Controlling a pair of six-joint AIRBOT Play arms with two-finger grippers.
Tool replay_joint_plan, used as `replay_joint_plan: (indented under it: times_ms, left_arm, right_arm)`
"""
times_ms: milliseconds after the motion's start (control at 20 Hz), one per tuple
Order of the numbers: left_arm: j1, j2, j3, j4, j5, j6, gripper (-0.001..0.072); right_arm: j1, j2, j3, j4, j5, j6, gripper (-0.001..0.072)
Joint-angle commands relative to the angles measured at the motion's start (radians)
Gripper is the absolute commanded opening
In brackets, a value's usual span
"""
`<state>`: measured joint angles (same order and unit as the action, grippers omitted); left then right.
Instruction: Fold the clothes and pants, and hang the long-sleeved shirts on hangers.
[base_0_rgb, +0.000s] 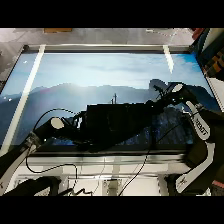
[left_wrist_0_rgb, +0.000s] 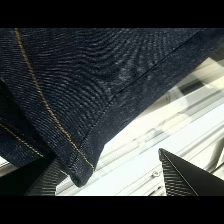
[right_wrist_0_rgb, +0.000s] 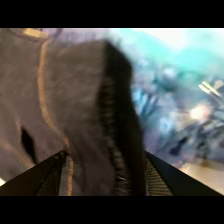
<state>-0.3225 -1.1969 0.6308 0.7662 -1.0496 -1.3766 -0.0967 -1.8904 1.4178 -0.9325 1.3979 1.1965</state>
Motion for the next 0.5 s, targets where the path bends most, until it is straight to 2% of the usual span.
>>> replay_joint_plan:
  times_ms: [0, 150, 200, 300, 350, 450]
  left_arm:
    - [-0.001, -0.028, 0.0, 0.007, 0.002, 0.0, 0.0697]
    - [-0.001, -0.048, 0.0, 0.011, 0.003, 0.0, 0.0698]
    - [-0.001, -0.05, 0.0, 0.011, 0.01, 0.001, 0.0697]
    - [0.0, -0.05, 0.0, 0.011, 0.037, 0.004, 0.0698]
    - [0.0, -0.048, 0.001, 0.011, 0.05, 0.007, 0.0698]
    - [0.012, -0.048, 0.015, 0.012, 0.051, 0.06, 0.0698]
  right_arm:
    - [0.024, -0.034, 0.0, 0.086, 0.067, -0.103, 0.0548]
    - [0.083, -0.034, 0.0, 0.194, 0.058, -0.176, 0.0534]
    - [0.109, -0.034, 0.0, 0.204, 0.045, -0.195, 0.0443]
    - [0.155, -0.031, 0.011, 0.2, 0.024, -0.227, 0.0098]
    - [0.172, -0.025, 0.024, 0.199, 0.015, -0.245, 0.0039]
    - [0.192, -0.003, 0.076, 0.195, -0.008, -0.251, 0.0038]
